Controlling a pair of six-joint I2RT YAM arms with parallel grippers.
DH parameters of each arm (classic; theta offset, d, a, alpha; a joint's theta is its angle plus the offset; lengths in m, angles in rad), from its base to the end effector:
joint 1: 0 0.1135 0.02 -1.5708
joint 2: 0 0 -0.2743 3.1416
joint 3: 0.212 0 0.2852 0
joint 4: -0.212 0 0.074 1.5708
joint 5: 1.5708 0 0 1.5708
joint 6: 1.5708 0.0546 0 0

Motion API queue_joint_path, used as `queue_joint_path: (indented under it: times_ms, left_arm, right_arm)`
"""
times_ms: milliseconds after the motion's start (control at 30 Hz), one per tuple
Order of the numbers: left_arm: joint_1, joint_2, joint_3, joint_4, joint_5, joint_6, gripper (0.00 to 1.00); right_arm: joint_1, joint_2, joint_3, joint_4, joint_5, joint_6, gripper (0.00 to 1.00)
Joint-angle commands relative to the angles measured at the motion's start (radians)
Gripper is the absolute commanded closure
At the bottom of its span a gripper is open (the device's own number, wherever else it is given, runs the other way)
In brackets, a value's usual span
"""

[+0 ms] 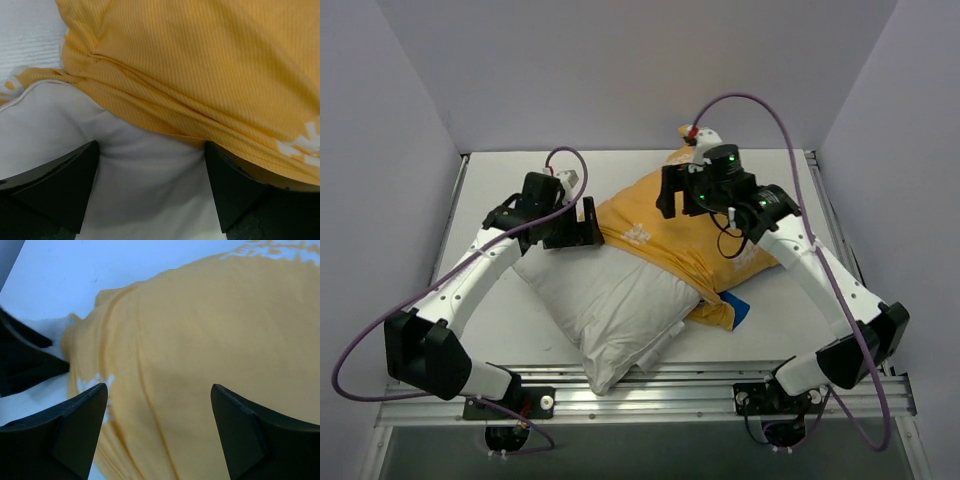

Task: Remove the pillowcase from the pillow

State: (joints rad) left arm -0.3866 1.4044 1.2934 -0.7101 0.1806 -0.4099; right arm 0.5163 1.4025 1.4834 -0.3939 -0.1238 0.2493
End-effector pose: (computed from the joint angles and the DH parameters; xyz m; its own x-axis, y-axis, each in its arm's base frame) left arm 0.3162 -0.1393 0.3193 -0.8147 -0.0916 -0.5726 0.1740 0.9033 -0.3921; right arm 0.3176 0.1881 0.4268 -0.4056 0.0513 -0.9126 -0.5077 0.8176 0.2716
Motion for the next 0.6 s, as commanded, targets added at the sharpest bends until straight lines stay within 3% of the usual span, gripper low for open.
queue_joint_path:
  times_ms: [0,33,100,133,233,333,467,500,567]
  left_arm:
    - [-0.018,0.013,-0.066,0.103,-0.035,-0.064,0.08]
    - [-0.020,0.013,-0.127,0.135,-0.029,-0.101,0.20]
    - [-0.029,-0.011,-0.186,0.167,-0.009,-0.141,0.35]
    - [-0.031,-0.034,-0.228,0.181,-0.009,-0.150,0.55]
    - [-0.035,-0.083,-0.284,0.193,-0.012,-0.162,0.86]
    - [-0.037,-0.120,-0.307,0.216,0.000,-0.173,0.97]
    - [-0.038,-0.131,-0.345,0.244,0.005,-0.190,0.98]
    - [-0.038,-0.130,-0.344,0.239,0.003,-0.191,0.98]
    - [-0.034,-0.139,-0.330,0.207,-0.013,-0.188,0.98]
  right_arm:
    - [0.149,0.088,0.139,-0.020,0.121,-0.114,0.20]
    - [0.171,0.149,0.167,-0.049,0.165,-0.134,0.20]
    - [0.217,0.223,0.222,-0.068,0.179,-0.148,0.20]
    - [0.229,0.243,0.232,-0.069,0.181,-0.153,0.20]
    - [0.267,0.312,0.258,-0.071,0.158,-0.176,0.20]
    - [0.298,0.387,0.276,-0.080,0.096,-0.194,0.20]
    - [0.310,0.475,0.285,-0.109,0.076,-0.209,0.21]
    - [0.307,0.495,0.278,-0.115,0.097,-0.217,0.25]
    - [0.291,0.507,0.249,-0.115,0.175,-0.216,0.48]
